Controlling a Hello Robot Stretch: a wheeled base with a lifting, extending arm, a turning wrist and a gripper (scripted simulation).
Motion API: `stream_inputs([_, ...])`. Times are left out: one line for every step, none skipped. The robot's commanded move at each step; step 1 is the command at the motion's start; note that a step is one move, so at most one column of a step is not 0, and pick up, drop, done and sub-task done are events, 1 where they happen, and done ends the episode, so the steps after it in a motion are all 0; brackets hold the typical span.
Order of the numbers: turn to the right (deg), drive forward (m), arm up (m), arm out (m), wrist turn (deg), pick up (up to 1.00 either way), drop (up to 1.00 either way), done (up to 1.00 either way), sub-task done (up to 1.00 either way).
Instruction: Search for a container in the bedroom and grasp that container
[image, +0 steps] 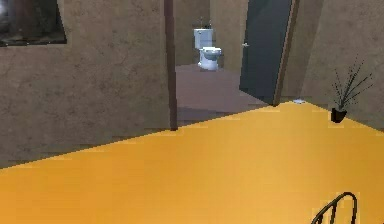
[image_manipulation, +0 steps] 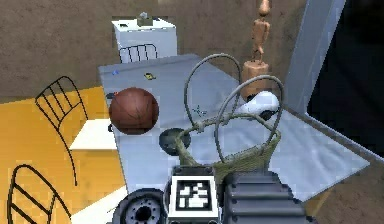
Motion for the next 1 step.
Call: stream_inputs([0.0, 0.00, 0.00, 0.34, 0.0, 0.00, 0.00, 0.00, 0.00])
